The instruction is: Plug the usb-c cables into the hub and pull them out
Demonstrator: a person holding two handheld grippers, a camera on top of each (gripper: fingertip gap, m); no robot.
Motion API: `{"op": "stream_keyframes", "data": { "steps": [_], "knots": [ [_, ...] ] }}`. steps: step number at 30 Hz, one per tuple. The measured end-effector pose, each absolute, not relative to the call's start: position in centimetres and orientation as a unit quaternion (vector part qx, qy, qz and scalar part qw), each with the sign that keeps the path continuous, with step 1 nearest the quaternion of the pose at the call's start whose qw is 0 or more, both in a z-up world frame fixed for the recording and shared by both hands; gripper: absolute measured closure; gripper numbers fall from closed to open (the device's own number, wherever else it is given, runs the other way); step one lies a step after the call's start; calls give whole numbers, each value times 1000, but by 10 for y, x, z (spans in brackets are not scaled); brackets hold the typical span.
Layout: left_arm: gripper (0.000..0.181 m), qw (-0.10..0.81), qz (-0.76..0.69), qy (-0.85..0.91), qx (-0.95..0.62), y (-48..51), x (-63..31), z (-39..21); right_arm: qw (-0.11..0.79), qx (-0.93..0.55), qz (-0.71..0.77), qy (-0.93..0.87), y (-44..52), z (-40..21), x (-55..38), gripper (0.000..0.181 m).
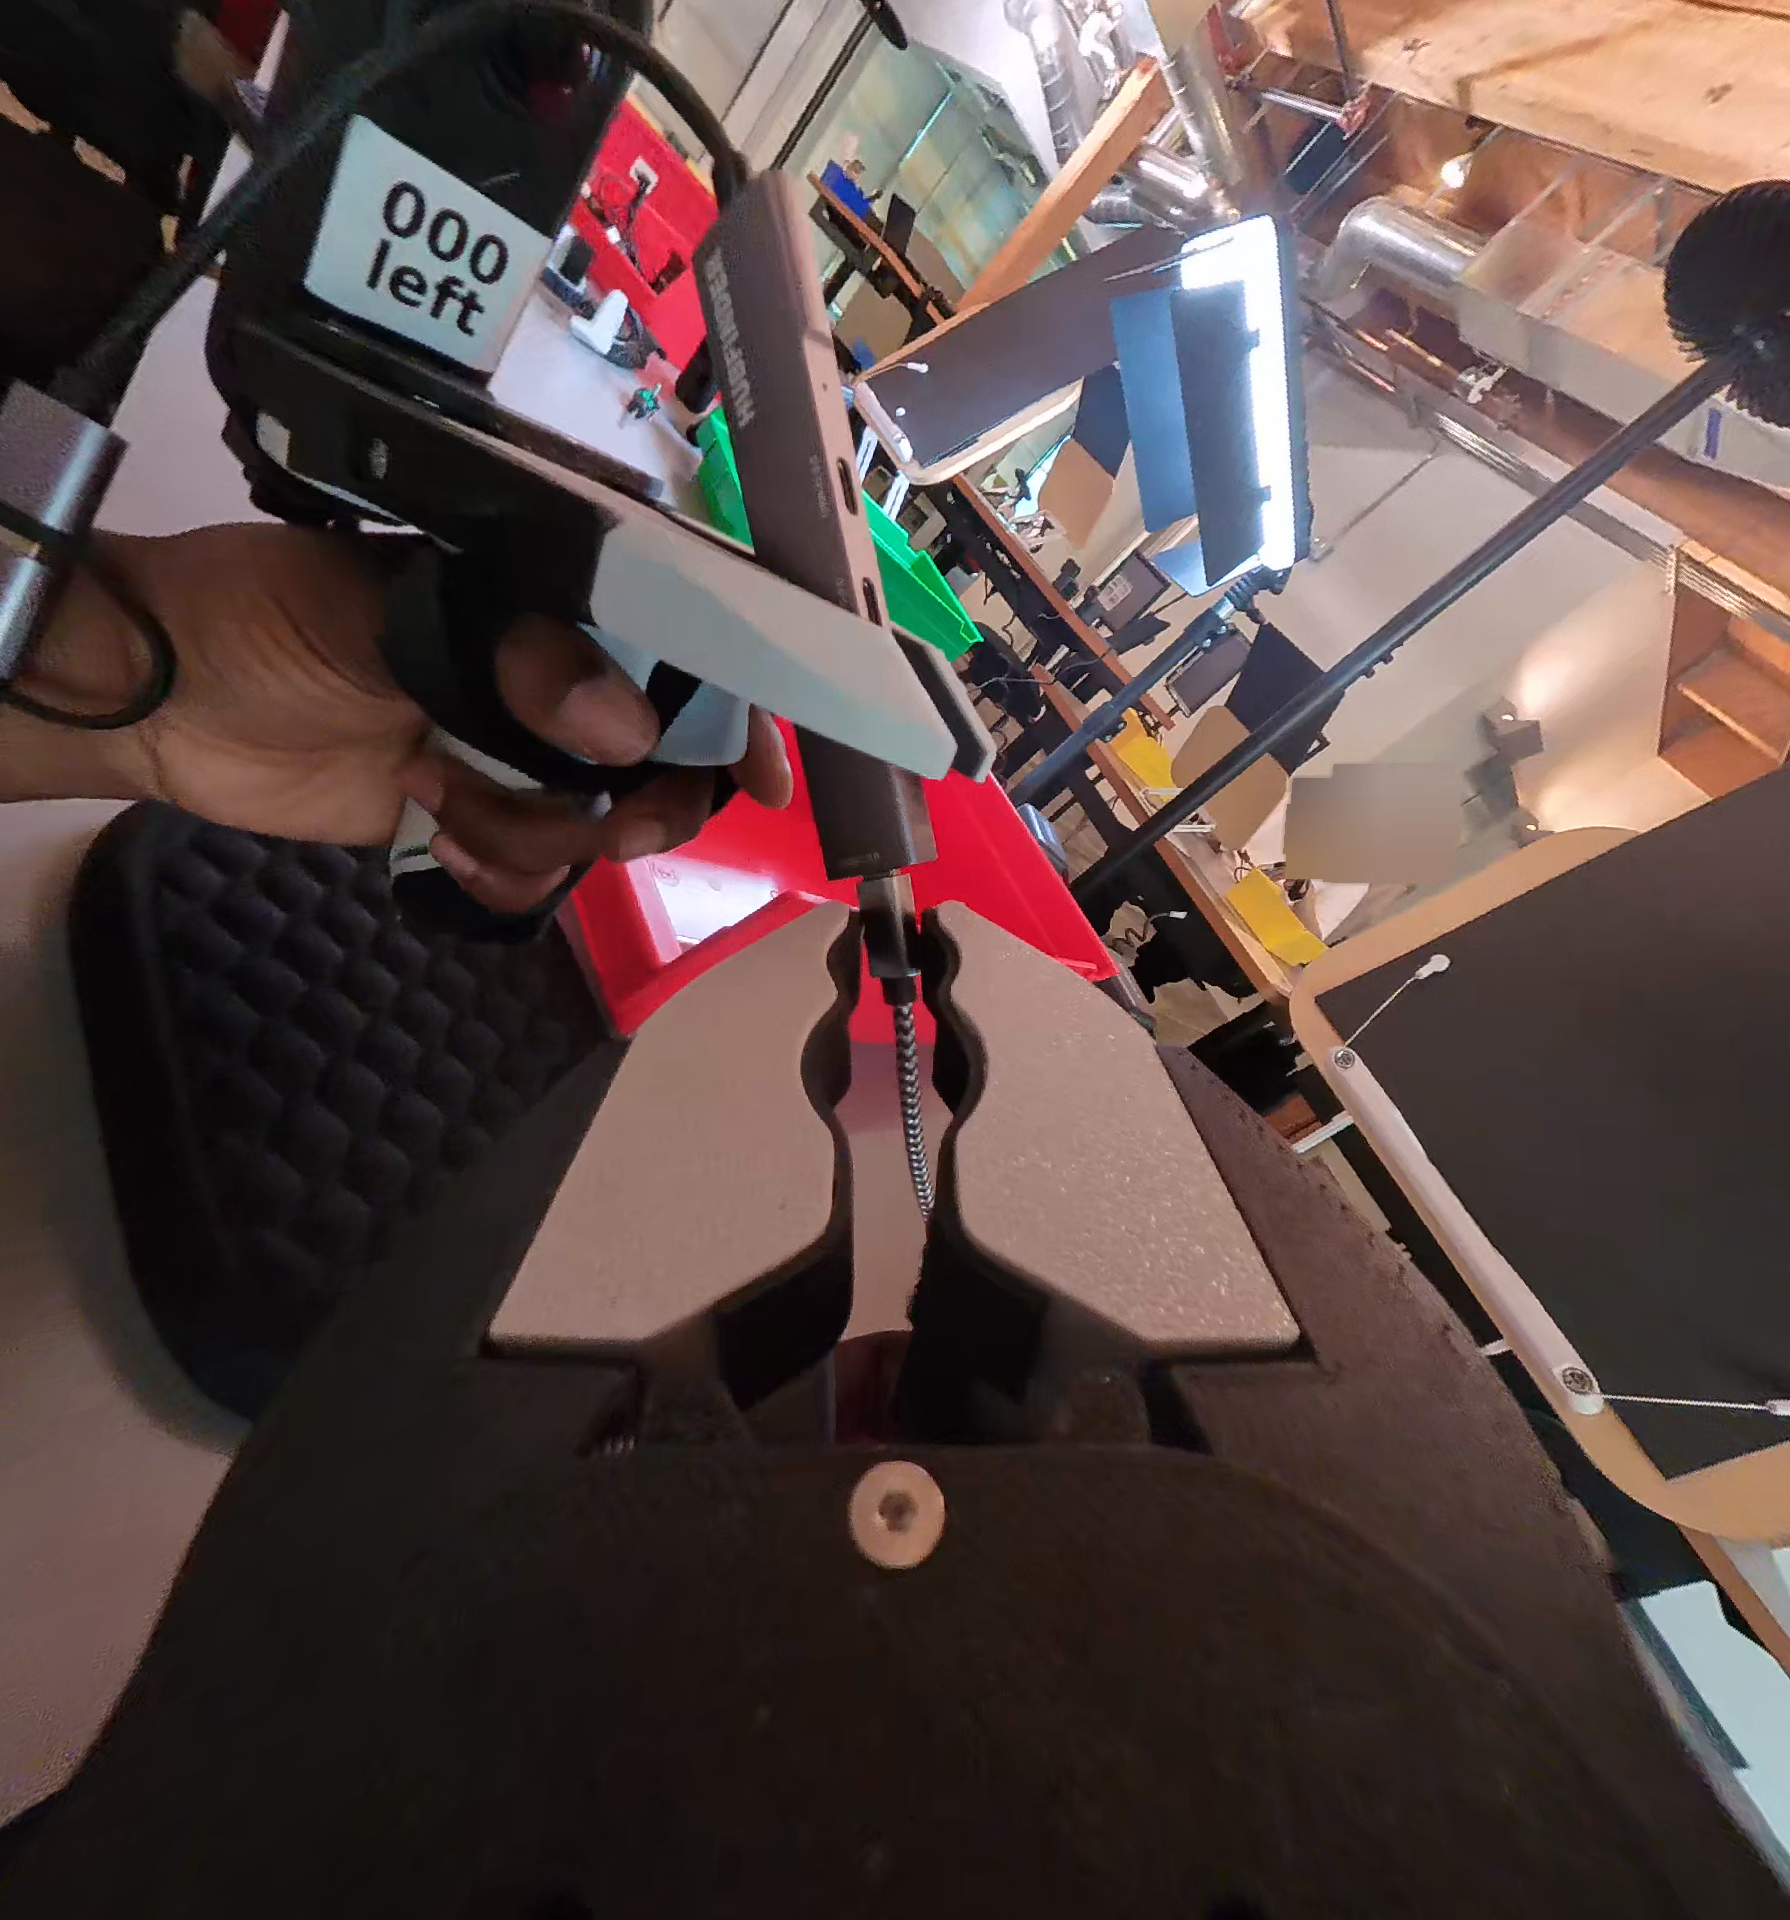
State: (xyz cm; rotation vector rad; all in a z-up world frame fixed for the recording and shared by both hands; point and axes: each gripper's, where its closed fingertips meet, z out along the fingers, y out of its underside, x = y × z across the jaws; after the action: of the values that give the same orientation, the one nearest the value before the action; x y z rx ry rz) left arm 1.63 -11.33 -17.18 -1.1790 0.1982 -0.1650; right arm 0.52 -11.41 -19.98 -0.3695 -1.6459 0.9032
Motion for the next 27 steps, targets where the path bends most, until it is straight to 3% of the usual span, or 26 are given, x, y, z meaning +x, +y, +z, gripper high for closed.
{"op": "stream_keyframes", "data": {
  "steps": [7,14,22,27],
  "knots": [
    [174,817,-68,97,-565,-109,22,-173,580,-153,407,-689,-120,-191,10,171],
    [173,845,-200,-53,-493,-109,10,-161,752,-107,242,-604,-114,-179,4,160],
    [173,815,-163,-53,-554,-101,8,-173,751,-85,141,-639,-109,-187,-2,171],
    [174,786,-98,-29,-610,-96,12,-184,734,-89,176,-649,-103,-197,0,171]
  ]
}}
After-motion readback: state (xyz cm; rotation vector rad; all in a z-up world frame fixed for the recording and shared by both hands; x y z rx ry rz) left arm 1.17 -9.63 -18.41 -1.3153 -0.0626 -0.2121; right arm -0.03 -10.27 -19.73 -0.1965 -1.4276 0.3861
